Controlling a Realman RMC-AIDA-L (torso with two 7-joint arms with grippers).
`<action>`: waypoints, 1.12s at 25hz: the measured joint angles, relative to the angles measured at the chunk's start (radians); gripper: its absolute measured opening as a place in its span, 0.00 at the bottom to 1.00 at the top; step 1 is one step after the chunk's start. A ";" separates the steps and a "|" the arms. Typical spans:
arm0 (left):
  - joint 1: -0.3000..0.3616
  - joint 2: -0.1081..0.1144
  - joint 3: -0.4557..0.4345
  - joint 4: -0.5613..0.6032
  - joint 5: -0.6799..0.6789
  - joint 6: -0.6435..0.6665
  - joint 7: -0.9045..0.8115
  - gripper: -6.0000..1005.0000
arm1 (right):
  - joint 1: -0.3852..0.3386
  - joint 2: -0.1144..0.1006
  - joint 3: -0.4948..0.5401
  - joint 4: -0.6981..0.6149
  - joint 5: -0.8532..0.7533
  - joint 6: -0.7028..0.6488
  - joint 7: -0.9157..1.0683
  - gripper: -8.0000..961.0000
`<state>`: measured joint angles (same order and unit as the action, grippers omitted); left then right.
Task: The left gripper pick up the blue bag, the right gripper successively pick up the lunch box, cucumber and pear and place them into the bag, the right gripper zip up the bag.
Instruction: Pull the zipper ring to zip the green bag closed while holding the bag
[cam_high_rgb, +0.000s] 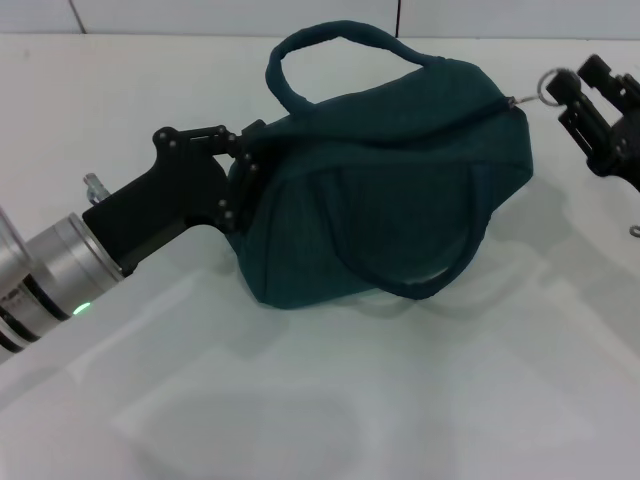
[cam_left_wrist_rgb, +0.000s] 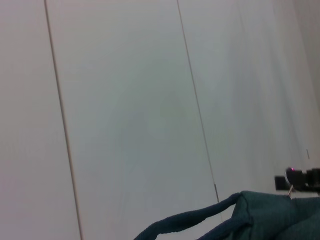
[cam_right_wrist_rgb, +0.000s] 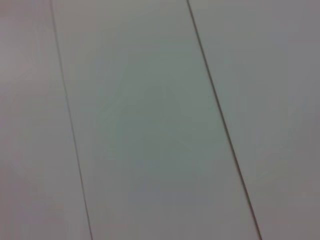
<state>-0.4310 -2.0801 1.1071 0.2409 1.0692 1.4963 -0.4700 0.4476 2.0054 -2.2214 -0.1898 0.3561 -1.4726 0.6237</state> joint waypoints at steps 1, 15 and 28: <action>-0.002 0.000 0.000 0.000 0.000 0.000 0.000 0.05 | 0.000 -0.003 -0.004 0.014 -0.004 0.000 0.022 0.37; -0.030 -0.001 0.002 0.000 0.012 -0.012 0.001 0.05 | 0.044 -0.088 -0.005 0.037 -0.258 -0.017 0.299 0.46; -0.044 -0.003 0.000 0.000 0.013 -0.014 0.001 0.05 | 0.108 -0.191 -0.005 0.109 -0.390 -0.088 0.456 0.49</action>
<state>-0.4747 -2.0829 1.1073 0.2408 1.0818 1.4823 -0.4694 0.5558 1.8143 -2.2266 -0.0804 -0.0339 -1.5610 1.0794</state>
